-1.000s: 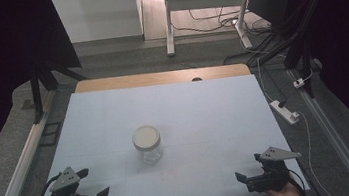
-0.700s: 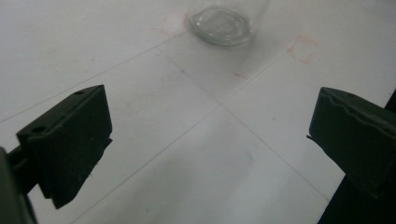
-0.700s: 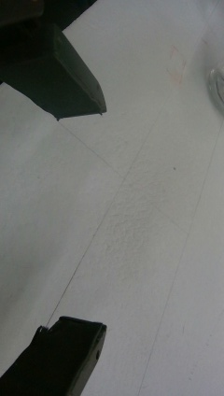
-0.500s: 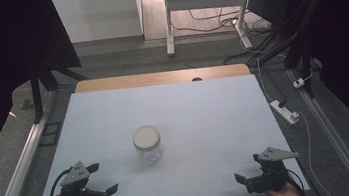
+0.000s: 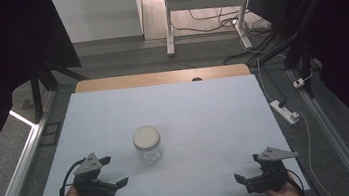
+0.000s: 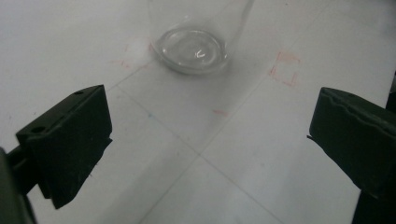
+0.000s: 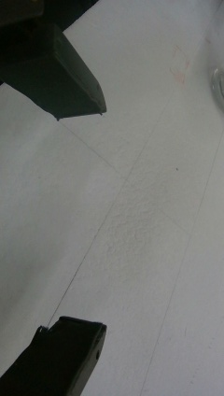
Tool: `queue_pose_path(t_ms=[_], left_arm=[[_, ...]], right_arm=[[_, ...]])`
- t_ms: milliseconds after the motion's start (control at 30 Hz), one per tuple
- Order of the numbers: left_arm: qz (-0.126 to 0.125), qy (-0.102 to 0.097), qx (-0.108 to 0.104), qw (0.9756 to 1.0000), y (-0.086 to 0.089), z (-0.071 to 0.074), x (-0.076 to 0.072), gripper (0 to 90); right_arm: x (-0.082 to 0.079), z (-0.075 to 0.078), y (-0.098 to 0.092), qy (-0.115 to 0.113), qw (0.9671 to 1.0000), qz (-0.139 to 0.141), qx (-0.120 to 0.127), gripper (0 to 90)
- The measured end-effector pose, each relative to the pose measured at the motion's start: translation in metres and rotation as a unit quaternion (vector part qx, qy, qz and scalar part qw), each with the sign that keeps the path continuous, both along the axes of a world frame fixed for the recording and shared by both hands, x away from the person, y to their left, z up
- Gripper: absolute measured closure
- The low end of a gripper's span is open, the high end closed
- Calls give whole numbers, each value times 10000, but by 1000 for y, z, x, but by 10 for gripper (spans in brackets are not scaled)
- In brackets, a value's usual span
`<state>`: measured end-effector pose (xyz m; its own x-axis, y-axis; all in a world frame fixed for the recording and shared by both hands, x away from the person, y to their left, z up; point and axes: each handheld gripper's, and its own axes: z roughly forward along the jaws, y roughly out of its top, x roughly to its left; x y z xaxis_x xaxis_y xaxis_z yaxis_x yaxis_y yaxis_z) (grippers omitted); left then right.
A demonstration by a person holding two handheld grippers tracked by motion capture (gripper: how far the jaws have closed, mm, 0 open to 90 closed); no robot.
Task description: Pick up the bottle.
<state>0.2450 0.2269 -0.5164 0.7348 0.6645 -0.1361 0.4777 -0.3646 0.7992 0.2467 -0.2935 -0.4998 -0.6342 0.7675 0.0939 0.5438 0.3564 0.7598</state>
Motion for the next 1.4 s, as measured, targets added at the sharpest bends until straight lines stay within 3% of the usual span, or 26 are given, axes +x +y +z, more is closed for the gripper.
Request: queue_pose_path(t_ms=[200,633,900,1167,1400], left_arm=[[-19,-109,16,9999,-11,-1,12,0],[6,41,197,9998,-32,-4,45,0],[-282,46,-44,9996,-40,-5,62,0],[-436,-16,-13,9990,-55,-10,77,0],[-505,-156,175,9985,-67,-12,82,0]], right_arm=[[0,0,0,12,10000,6,-14,0],[1,0,1,36,10000,12,-39,0],[1,0,1,47,10000,26,-43,0],[1,0,1,48,10000,30,-39,0],[1,-1,1,53,10000,43,-37,0]])
